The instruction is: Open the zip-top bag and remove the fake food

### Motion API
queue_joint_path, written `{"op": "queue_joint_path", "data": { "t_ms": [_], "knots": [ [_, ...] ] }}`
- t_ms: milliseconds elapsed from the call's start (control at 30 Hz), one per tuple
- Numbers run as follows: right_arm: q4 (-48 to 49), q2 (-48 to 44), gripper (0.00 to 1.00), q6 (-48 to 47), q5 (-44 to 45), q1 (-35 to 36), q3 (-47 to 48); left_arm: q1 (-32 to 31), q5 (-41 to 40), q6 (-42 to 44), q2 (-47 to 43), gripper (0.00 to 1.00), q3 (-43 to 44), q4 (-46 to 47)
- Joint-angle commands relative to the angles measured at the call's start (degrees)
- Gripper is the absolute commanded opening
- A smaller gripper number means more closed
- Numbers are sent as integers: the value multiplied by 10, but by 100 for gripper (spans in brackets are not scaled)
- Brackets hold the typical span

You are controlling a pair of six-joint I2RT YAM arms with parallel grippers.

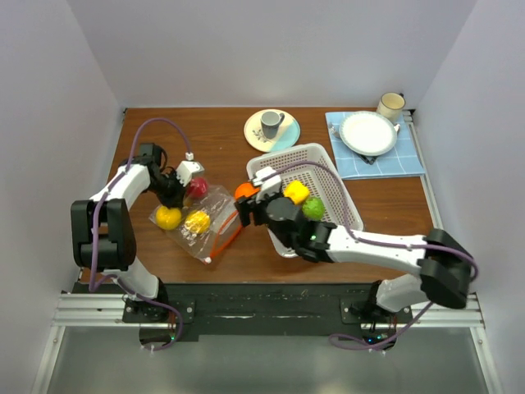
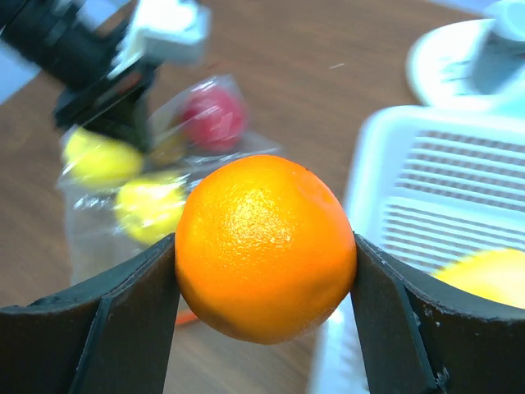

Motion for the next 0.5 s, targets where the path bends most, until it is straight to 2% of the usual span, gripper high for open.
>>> {"op": "queue_joint_path", "data": {
  "t_ms": [0, 100, 133, 167, 233, 367, 467],
  "knots": [
    [-63, -52, 55, 19, 114, -46, -43, 5, 14, -2, 8, 0, 16, 1],
    [-96, -25, 59, 35, 173, -77, -37, 4, 20, -9, 4, 0, 14, 0],
    [-102, -14, 65, 38, 190, -81, -28, 3, 22, -9, 2, 0, 13, -1],
    [-110, 10, 81, 40, 198, -83, -19, 3, 22, -8, -1, 0, 13, -2],
    [-138, 36, 96, 46, 208, -84, 14, 3, 23, -6, -6, 0, 13, -4],
    [-169, 66, 99, 56, 203, -83, 57, 4, 24, -5, -14, 0, 12, -8],
    [-154, 46, 99, 28, 161, -76, 56, 4, 23, -3, -13, 0, 12, -10]
  ]
}}
